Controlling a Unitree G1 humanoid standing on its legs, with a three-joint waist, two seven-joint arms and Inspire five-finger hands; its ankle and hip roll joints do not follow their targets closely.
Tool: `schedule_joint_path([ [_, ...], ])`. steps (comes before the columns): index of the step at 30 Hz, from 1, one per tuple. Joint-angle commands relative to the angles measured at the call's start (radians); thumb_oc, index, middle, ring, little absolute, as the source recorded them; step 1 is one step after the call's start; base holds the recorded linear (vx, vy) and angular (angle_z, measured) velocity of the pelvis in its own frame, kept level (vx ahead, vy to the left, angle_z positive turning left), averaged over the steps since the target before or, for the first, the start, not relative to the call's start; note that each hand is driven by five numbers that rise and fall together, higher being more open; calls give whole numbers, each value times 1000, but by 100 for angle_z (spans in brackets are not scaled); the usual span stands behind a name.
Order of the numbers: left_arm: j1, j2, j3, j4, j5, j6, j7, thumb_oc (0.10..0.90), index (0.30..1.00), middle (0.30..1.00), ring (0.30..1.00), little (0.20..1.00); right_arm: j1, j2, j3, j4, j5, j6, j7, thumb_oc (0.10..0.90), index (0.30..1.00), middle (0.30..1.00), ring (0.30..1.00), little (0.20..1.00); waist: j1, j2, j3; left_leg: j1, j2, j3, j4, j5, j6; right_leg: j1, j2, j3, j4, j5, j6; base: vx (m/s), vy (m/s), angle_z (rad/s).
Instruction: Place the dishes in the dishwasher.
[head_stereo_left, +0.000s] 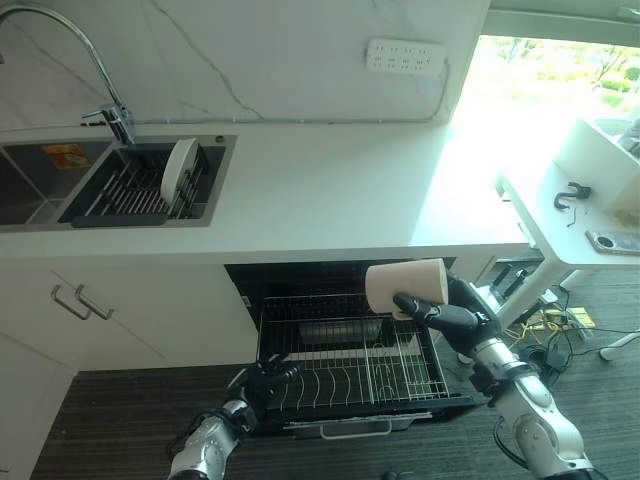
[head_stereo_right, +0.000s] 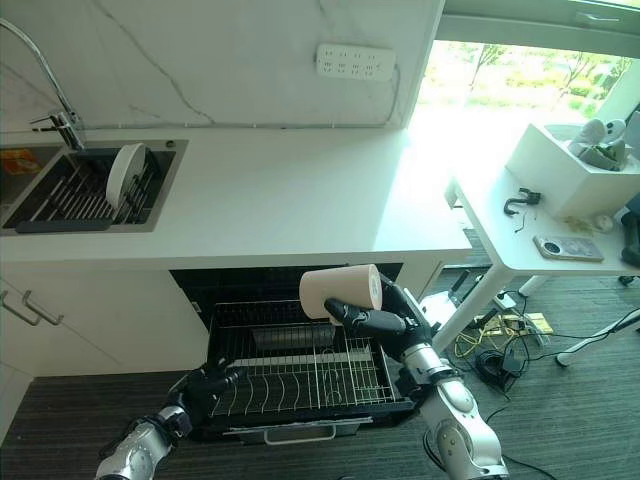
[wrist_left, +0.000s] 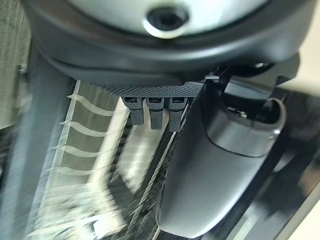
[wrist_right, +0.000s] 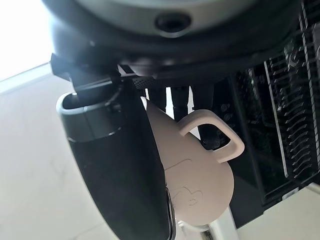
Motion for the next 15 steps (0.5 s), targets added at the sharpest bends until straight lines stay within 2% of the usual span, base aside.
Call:
schedule_joint_path([
  [1, -18, 33, -16, -104, -28, -105, 21, 800, 900, 900, 900, 900, -86, 13, -79, -64, -49, -69, -12, 400, 300, 300, 300, 300, 19, 4, -15, -11, 50, 39, 45, -63, -13, -27, -33, -29, 43, -63, 30, 0, 0, 0],
  [4, -16, 48, -17, -189, -4, -104, 59, 800, 900, 900, 900, 900, -78, -2, -86, -43, -103, -47, -36, 400, 300, 300, 300, 300, 21, 1, -9, -9, 52, 38, 45, -61, -15, -25, -32, -31, 43, -62, 30, 0, 0, 0],
  [10, -28, 67, -30, -289, 27, -77, 99, 800, 900, 900, 900, 900, -71, -16, -87, -30, -120, -24, -51, 400, 300, 300, 300, 300, 20, -1, 0, -4, 54, 37, 45, -59, -15, -17, -32, -33, 43, -61, 31, 7, -14, 3],
  [15, -51, 116, -66, -389, 132, -10, 120, 800, 900, 900, 900, 900, -82, -49, -84, 3, -203, 6, -93, 400, 300, 300, 300, 300, 18, 6, 11, 5, 58, 39, 45, -55, -16, -10, -30, -32, 43, -60, 34, 0, 0, 0],
])
